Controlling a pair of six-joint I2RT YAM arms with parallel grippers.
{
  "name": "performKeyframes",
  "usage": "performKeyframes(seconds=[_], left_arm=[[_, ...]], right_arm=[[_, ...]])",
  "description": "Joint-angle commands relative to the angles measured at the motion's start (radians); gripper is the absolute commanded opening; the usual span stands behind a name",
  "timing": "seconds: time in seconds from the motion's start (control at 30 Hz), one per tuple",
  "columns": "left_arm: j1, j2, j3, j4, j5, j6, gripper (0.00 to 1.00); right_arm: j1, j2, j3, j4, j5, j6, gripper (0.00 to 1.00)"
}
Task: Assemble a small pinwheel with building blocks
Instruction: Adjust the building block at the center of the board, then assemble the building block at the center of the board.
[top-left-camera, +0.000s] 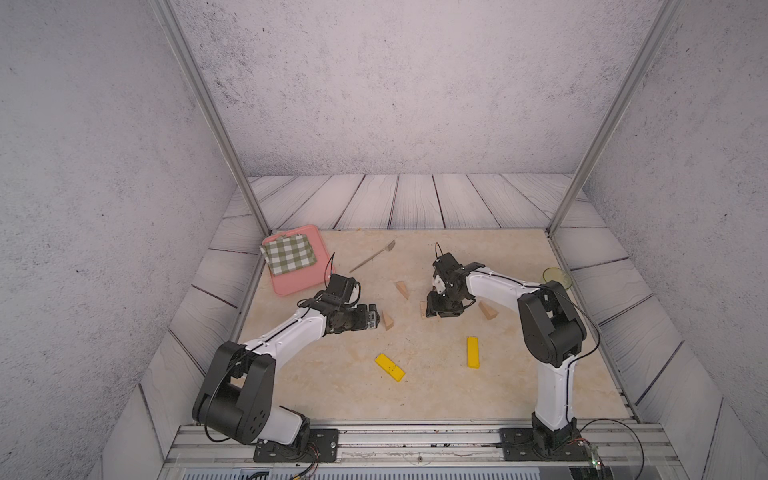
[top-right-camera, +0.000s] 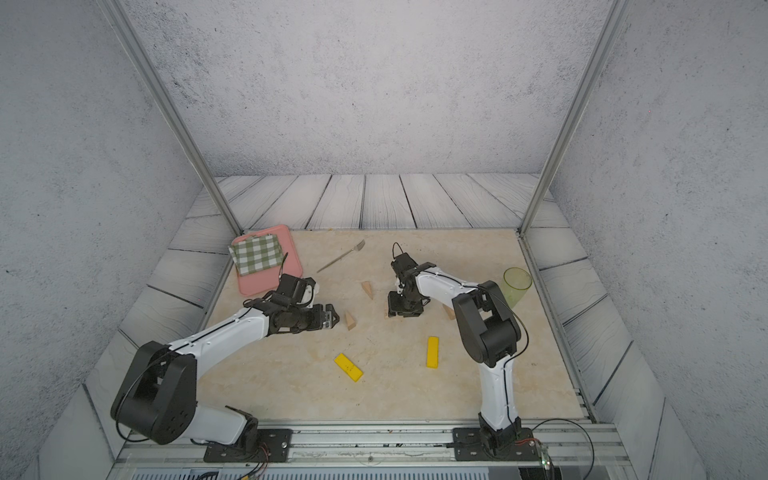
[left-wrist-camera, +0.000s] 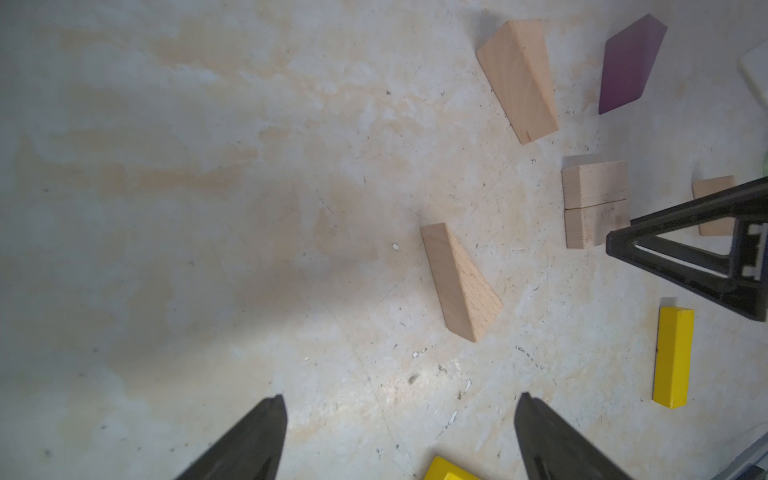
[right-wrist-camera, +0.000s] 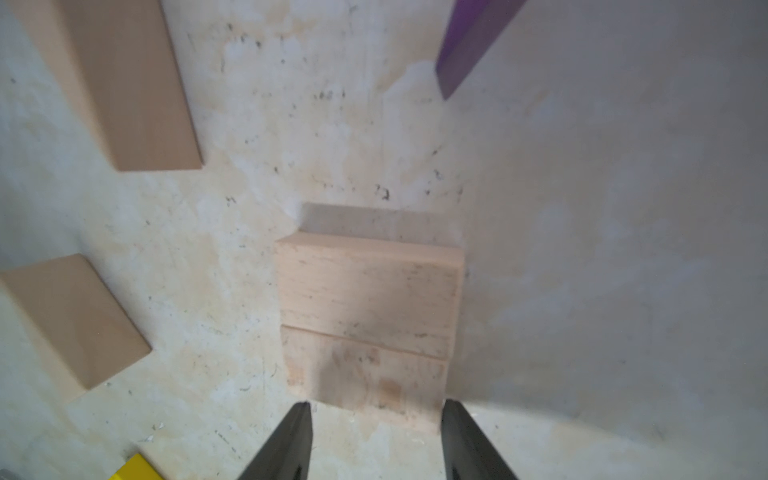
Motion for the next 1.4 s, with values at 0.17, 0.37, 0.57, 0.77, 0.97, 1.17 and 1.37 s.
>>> performKeyframes(seconds=[0.17, 0.37, 0.57, 0.77, 0.97, 1.17, 1.37], left_arm=[[-0.007, -0.008, 0.019, -0.02, -0.009, 0.016, 0.93], [-0.007, -0.005, 0.023, -0.023, -0.009, 0.014, 0.93], [-0.021, 0.02, 0.059, -0.047, -0.009, 0.004, 0.93], [-0.074, 0.096, 0.146, -0.101, -0.034, 0.012, 0.91], [-0.134, 0.226, 0.275, -0.217, -0.073, 0.049, 0.76], [-0.17, 0.358, 0.399, -0.329, -0.138, 0.073, 0.69], [-0.188, 0.447, 0.484, -0.366, -0.179, 0.058, 0.65]], right_arm=[[0.0, -0.014, 0.008, -0.003, -0.019, 0.009, 0.54], [-0.001, -0.037, 0.007, -0.017, -0.008, 0.006, 0.54], [-0.022, -0.133, -0.005, -0.049, 0.005, 0.001, 0.56], [-0.048, -0.246, -0.027, -0.094, 0.023, -0.021, 0.57], [-0.073, -0.333, -0.087, -0.097, 0.016, -0.023, 0.58], [-0.09, -0.373, -0.151, -0.08, -0.002, -0.023, 0.58], [-0.1, -0.397, -0.2, -0.066, -0.011, -0.025, 0.58]])
